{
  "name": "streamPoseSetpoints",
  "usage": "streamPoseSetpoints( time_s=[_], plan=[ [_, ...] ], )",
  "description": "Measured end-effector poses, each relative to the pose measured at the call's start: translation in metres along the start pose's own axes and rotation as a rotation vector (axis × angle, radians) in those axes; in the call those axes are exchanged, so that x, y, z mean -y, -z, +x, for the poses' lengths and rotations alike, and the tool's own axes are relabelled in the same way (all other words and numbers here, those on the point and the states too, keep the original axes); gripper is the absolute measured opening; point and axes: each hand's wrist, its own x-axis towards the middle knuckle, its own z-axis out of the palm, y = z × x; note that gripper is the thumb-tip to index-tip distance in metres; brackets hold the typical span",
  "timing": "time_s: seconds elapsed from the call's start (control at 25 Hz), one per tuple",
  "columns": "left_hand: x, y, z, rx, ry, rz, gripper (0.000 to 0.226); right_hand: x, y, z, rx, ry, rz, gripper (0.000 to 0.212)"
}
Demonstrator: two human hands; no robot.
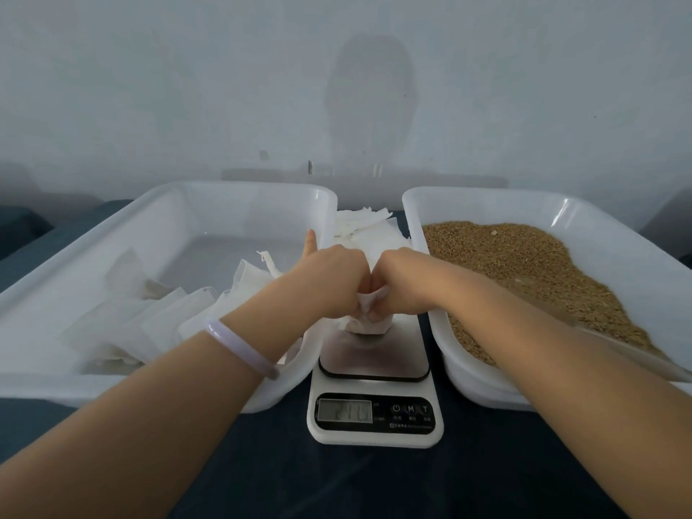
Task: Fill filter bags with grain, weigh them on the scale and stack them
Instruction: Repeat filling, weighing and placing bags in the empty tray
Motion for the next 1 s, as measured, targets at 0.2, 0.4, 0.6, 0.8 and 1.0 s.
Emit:
streamPoseSetpoints(
  time_s=[0.2,0.4,0.6,0.8,1.0],
  plan=[
    [0.001,0.001,-0.008,-0.026,-0.029,-0.040,0.033,-0.002,-0.003,-0.002,-0.046,0.020,0.006,0.021],
    [0.015,0.002,-0.013,-0.134,-0.050,-0.187,0.028,-0.013,0.003,-0.010,-0.110,0.062,0.339,0.030],
    [0.007,0.009,-0.019,-0.078,-0.039,-0.240,0.046,-0.019,0.001,-0.013,-0.151,0.089,0.458,0.028],
    [0.009,0.008,-0.019,-0.074,-0.004,-0.414,0.053,-0.023,-0.001,-0.009,-0.197,0.127,0.529,0.029],
    [0.011,0.004,-0.020,-0.076,0.007,-0.584,0.038,-0.025,-0.001,-0.009,-0.206,0.133,0.554,0.028]
  ],
)
